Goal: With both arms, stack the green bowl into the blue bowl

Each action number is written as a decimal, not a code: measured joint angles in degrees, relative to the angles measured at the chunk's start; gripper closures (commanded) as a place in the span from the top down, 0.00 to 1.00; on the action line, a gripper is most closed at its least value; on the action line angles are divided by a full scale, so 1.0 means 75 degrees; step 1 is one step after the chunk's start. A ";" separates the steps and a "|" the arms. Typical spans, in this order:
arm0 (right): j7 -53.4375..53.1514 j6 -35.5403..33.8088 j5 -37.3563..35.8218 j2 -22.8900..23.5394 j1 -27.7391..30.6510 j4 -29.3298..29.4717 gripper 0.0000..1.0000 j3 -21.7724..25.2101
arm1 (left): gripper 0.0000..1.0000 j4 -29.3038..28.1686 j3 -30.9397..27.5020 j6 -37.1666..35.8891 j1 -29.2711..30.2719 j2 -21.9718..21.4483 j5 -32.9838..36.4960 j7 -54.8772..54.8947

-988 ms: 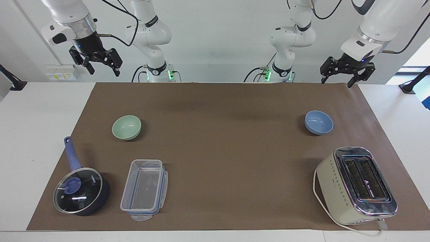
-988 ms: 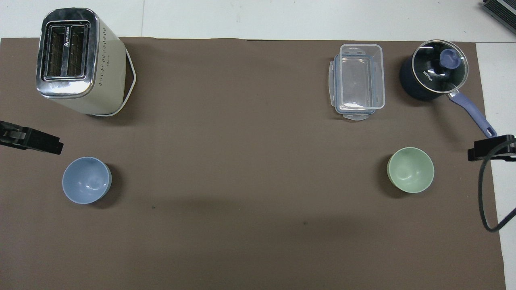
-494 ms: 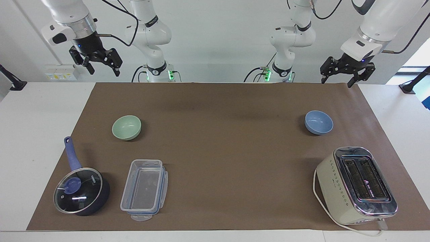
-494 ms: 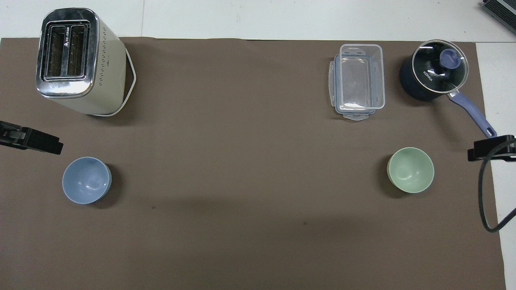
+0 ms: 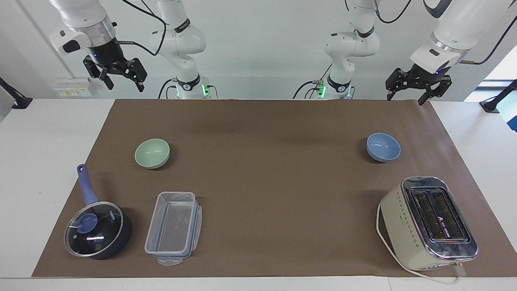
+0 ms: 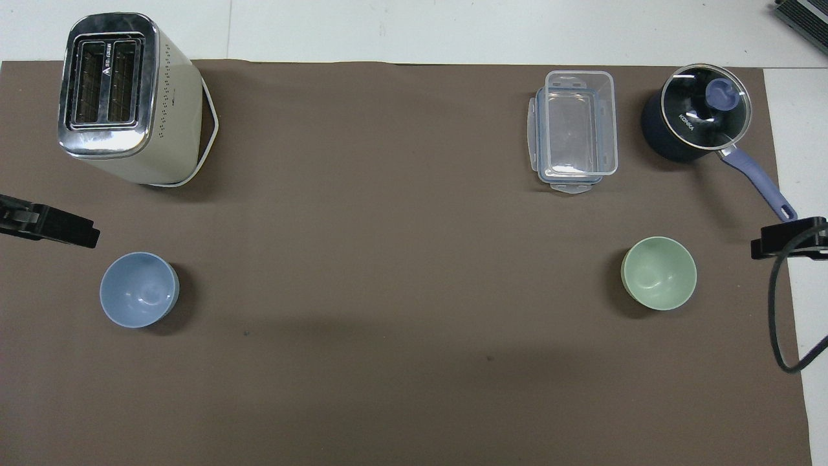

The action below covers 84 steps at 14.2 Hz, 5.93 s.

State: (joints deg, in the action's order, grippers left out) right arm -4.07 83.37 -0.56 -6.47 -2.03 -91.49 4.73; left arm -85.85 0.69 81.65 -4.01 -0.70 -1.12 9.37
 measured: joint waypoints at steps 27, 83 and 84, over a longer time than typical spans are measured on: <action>0.0000 -0.0018 0.0000 -0.0046 0.0000 -0.0052 1.00 0.0033 | 1.00 -0.0197 -0.0038 0.0019 0.0219 -0.0043 -0.0138 0.0002; 0.0071 0.0125 -0.0011 -0.0054 0.0104 -0.0134 1.00 0.0087 | 0.00 -0.5580 0.0097 0.5003 0.2698 0.0280 -0.1929 0.4096; 0.0071 0.0125 -0.0011 -0.0054 0.0115 -0.0134 1.00 0.0087 | 0.00 -0.5580 0.0098 0.4835 0.2580 0.0109 -0.1936 0.4036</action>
State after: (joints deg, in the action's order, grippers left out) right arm -3.53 84.31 -0.64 -6.87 -1.16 -92.50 5.38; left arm -127.70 1.43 117.91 15.34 0.12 -15.64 39.64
